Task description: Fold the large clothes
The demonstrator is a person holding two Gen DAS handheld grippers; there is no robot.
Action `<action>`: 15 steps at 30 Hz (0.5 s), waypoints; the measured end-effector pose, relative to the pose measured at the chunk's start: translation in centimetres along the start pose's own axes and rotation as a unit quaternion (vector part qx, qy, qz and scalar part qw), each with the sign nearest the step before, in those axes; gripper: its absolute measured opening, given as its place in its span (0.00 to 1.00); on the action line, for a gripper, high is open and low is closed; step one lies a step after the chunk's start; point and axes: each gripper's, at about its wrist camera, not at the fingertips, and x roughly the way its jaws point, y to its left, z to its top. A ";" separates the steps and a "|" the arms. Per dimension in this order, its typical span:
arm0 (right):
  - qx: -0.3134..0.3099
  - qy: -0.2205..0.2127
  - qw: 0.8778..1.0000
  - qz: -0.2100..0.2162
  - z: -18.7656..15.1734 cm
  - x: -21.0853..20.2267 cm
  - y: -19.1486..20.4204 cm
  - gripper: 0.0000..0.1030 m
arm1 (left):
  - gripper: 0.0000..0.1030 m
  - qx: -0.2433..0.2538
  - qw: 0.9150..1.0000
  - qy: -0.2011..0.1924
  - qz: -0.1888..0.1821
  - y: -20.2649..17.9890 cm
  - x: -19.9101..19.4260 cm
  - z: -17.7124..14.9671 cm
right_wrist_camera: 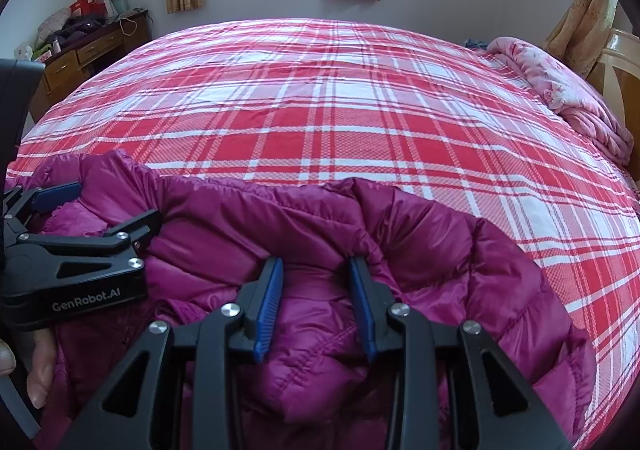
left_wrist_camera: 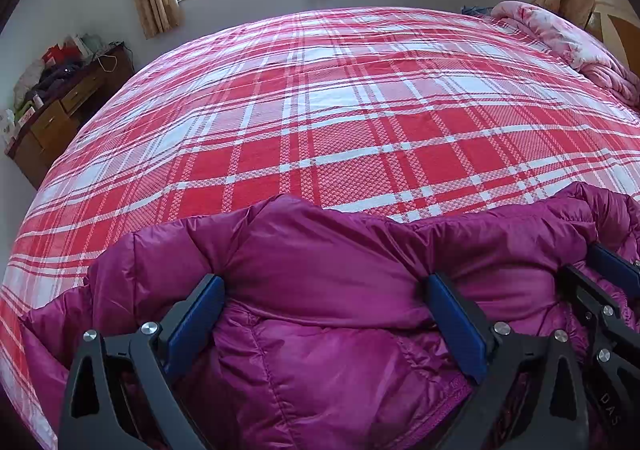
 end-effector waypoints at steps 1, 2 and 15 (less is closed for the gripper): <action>0.001 0.000 1.000 0.001 0.0 0.0 0.0 0.36 | 0.98 0.000 1.000 0.000 0.001 -0.1 0.0 0.0; 0.001 0.000 1.000 0.002 0.0 0.0 -0.1 0.36 | 0.98 0.001 1.000 0.000 0.001 0.0 0.0 0.0; -0.052 -0.028 0.998 0.033 0.7 -4.2 0.5 0.68 | 0.99 0.023 1.000 -0.011 -0.002 0.2 -4.5 1.2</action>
